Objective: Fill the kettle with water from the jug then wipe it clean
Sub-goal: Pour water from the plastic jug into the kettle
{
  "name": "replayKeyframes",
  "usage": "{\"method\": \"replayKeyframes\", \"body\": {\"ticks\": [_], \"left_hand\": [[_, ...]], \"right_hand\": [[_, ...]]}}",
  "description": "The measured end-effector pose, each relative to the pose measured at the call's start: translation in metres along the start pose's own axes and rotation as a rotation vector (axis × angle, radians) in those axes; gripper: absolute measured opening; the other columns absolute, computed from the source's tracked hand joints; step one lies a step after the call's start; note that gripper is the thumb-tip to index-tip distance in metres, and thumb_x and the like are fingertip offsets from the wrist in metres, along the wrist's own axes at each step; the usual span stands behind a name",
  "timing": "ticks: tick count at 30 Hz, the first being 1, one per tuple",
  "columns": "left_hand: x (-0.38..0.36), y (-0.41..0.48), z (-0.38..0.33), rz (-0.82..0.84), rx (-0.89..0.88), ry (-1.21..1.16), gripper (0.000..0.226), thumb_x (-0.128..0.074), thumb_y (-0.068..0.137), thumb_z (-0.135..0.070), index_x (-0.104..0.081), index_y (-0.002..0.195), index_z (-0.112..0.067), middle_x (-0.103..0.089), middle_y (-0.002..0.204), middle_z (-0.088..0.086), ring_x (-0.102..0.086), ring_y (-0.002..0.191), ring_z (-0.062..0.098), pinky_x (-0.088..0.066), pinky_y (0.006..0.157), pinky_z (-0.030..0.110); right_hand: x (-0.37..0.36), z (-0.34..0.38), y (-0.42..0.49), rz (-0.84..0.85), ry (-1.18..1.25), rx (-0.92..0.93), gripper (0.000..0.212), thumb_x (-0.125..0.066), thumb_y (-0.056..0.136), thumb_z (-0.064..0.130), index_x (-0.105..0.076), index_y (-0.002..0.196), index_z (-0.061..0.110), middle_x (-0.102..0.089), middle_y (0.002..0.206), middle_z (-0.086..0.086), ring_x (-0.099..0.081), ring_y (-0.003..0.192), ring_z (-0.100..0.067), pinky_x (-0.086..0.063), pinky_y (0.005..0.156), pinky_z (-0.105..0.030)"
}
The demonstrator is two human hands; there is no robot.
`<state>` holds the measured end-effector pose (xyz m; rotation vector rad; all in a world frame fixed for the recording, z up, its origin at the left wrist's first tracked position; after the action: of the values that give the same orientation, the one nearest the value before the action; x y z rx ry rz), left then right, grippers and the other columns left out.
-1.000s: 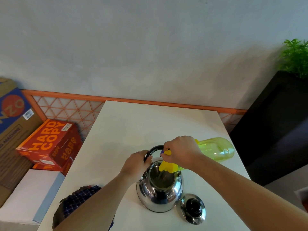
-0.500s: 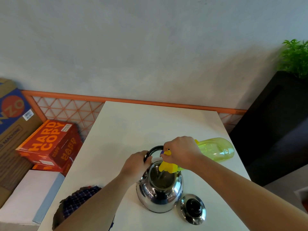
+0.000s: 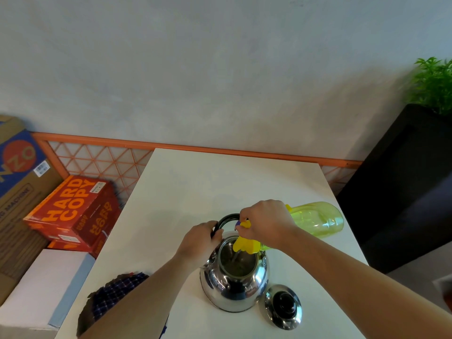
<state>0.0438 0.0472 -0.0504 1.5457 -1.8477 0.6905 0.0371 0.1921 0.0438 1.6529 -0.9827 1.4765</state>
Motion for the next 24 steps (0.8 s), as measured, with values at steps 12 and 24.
{"method": "replayKeyframes", "body": {"ticks": [12, 24], "left_hand": [[-0.0002, -0.0003, 0.0004, 0.002, 0.005, 0.004, 0.029, -0.043, 0.097, -0.036, -0.061, 0.111, -0.017, -0.059, 0.075, -0.005, -0.055, 0.065, 0.009, -0.035, 0.056, 0.022], [0.0001, -0.0004, 0.0010, 0.001, 0.009, -0.002, 0.026, -0.044, 0.097, -0.037, -0.061, 0.106, -0.020, -0.059, 0.073, -0.006, -0.055, 0.064, 0.008, -0.036, 0.055, 0.023]], "right_hand": [[0.0002, -0.0005, 0.0003, -0.007, 0.010, 0.001, 0.036, -0.044, 0.082, 0.058, -0.065, 0.093, 0.031, -0.052, 0.063, 0.005, -0.046, 0.060, -0.020, -0.029, 0.051, -0.027], [-0.0003, -0.0003, 0.0001, -0.003, 0.011, 0.004, 0.035, -0.044, 0.082, 0.057, -0.065, 0.094, 0.031, -0.058, 0.067, 0.003, -0.046, 0.061, -0.021, -0.027, 0.051, -0.027]]}}
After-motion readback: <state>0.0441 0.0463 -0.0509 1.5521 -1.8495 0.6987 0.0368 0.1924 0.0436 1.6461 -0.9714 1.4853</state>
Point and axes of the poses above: each hand's wrist, its own y-axis towards the middle knuckle, its own x-axis out of the back of the hand, z = x × y, the point moved 6 cm from there along y, towards the middle knuckle
